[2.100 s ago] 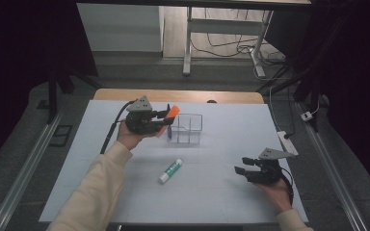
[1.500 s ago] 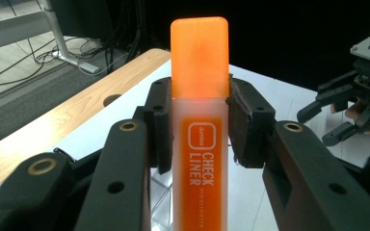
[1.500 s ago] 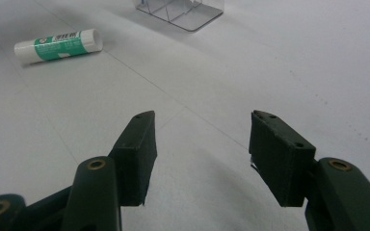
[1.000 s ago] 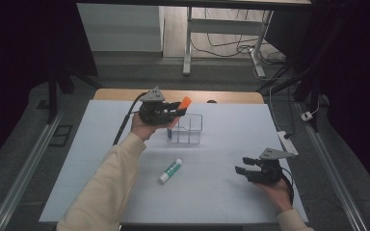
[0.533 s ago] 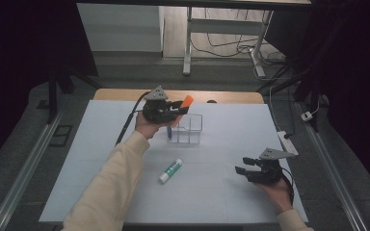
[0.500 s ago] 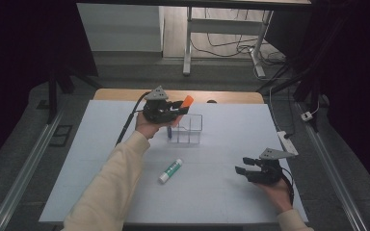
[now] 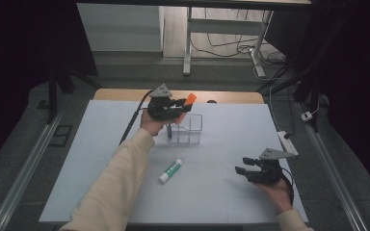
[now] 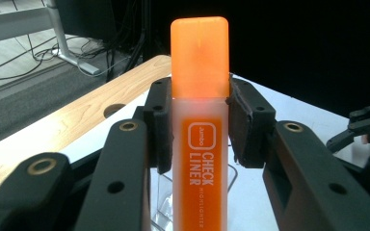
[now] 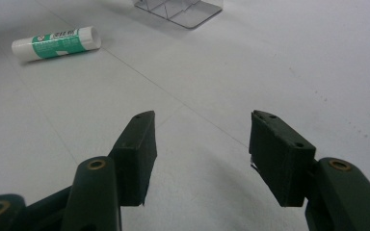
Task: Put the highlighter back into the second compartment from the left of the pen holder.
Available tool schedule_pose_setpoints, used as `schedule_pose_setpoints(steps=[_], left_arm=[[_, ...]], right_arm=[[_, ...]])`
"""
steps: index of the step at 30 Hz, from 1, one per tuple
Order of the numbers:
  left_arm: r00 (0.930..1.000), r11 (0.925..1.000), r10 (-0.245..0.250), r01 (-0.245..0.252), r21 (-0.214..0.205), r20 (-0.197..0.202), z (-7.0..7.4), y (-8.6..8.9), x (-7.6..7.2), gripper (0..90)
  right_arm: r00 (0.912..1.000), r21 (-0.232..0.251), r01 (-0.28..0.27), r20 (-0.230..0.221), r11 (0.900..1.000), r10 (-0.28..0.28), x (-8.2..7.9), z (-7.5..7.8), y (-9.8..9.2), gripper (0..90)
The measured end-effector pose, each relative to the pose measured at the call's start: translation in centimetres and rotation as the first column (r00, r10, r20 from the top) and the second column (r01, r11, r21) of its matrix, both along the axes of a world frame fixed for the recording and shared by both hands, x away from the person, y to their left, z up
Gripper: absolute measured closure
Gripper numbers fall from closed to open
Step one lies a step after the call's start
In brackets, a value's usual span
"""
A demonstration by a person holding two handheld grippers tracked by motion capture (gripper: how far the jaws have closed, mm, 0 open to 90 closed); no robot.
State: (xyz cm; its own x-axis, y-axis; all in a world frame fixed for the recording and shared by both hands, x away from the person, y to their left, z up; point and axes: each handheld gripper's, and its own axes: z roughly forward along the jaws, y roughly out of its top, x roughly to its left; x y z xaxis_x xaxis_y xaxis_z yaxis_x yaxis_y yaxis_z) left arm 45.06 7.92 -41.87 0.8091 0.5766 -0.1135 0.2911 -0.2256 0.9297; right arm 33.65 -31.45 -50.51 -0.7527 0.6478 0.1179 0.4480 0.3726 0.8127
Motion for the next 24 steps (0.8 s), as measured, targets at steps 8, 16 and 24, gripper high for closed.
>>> schedule_pose_setpoints(steps=[8,16,24], left_arm=[[1.0,1.0,0.007,-0.007,-0.006,-0.002,-0.7,-0.9,0.9,63.8],[0.9995,0.9997,0.023,-0.022,0.003,-0.021,-1.8,-1.7,1.8,63.5],[0.9985,0.9993,0.024,-0.022,0.032,-0.049,-2.5,-1.4,1.8,54.6]], right_arm=[[1.0,0.002,-0.002,-0.004,1.0,0.002,0.0,-0.1,0.0,42.4],[1.0,0.002,-0.003,-0.005,1.0,0.003,0.1,-0.1,-0.1,42.4],[0.9999,-0.002,-0.003,-0.01,1.0,0.003,0.1,-0.2,0.0,42.3]])
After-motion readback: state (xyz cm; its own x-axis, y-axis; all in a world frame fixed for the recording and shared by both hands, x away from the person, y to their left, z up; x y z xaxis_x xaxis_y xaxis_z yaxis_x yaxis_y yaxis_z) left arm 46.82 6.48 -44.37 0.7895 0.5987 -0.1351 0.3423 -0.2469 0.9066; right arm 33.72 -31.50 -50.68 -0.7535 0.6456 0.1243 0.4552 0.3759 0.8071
